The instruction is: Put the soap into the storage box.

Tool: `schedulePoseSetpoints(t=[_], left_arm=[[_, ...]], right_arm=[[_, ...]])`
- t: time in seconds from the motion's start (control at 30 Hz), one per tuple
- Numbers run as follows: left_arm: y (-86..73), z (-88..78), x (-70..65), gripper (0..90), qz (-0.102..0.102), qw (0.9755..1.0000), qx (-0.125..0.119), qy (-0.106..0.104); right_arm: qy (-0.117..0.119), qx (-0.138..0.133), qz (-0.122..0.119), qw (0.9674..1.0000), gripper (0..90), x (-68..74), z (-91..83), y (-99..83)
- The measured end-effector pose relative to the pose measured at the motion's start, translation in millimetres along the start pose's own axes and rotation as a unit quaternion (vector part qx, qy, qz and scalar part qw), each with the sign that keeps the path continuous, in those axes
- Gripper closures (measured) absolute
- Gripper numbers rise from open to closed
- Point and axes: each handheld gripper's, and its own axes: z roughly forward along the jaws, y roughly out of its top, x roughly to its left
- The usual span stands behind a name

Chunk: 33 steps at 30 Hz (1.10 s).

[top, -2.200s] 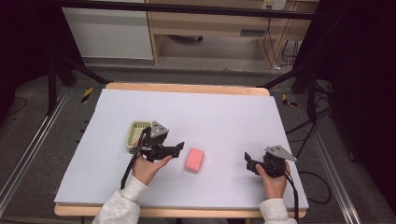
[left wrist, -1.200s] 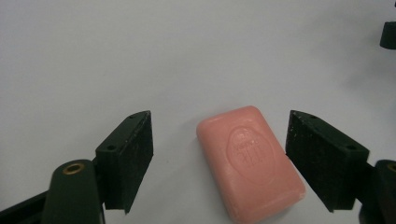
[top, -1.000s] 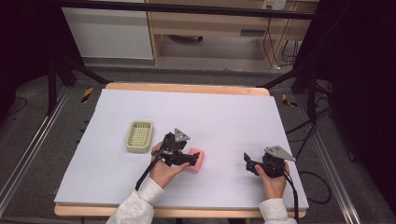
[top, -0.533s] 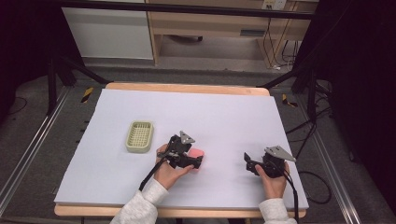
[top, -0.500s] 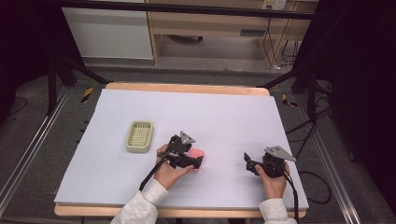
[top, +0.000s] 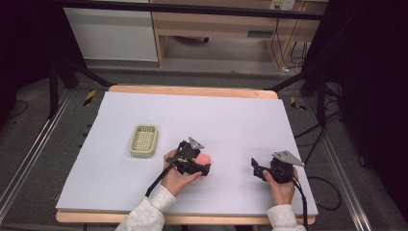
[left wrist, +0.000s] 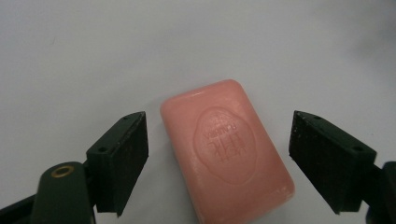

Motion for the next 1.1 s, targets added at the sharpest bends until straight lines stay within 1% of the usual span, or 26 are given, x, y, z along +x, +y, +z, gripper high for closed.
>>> schedulePoseSetpoints(t=[0.03, 0.13, 0.27, 0.4, 0.47, 0.63, 0.73, 0.93, 1.03, 1.1], left_arm=[[0.0, 0.6, 0.0, 19.6, 0.002, 1.0, 0.004, 0.001], [0.1, 3.2, -0.6, 19.6, -0.002, 1.0, 0.007, -0.001], [0.4, 7.1, -2.4, 19.6, -0.001, 0.9999, 0.013, -0.003], [0.3, 10.4, -2.8, 19.7, 0.001, 0.9998, 0.022, 0.0], [0.2, 11.9, -3.4, 20.1, -0.002, 0.9997, 0.023, 0.001], [-0.3, 14.9, -3.4, 24.6, -0.007, 0.9995, 0.031, 0.007], [-0.8, 15.2, -2.1, 25.4, -0.014, 0.9994, 0.031, 0.003], [-0.7, 13.7, -1.0, 29.2, -0.014, 0.9992, 0.038, -0.006], [-1.4, 12.0, -0.5, 33.5, -0.015, 0.9991, 0.039, -0.012], [-2.0, 11.8, -0.7, 34.0, -0.014, 0.9991, 0.037, -0.012]], right_arm=[[0.0, 0.0, 0.0, 1.0, 8.1, 0.0, 0.0, 0.0], [0.001, 0.0, 0.0, 1.0, 8.3, 0.1, 0.0, 0.0], [0.001, -0.001, 0.001, 1.0, 8.7, 0.2, -0.2, 0.2], [0.001, 0.0, 0.001, 1.0, 9.0, 0.2, -0.1, 0.1], [0.002, 0.001, 0.0, 1.0, 9.3, 0.3, -0.1, 0.1], [0.005, 0.001, -0.001, 1.0, 10.7, 0.3, 0.0, 0.1], [0.005, 0.0, -0.001, 1.0, 11.5, 0.4, 0.0, 0.1], [0.008, 0.002, 0.0, 1.0, 11.9, 0.6, 0.0, 0.0], [0.008, 0.001, -0.001, 1.0, 12.8, 0.4, 0.0, 0.1], [0.009, 0.001, -0.001, 1.0, 12.9, 0.4, 0.0, 0.1]])
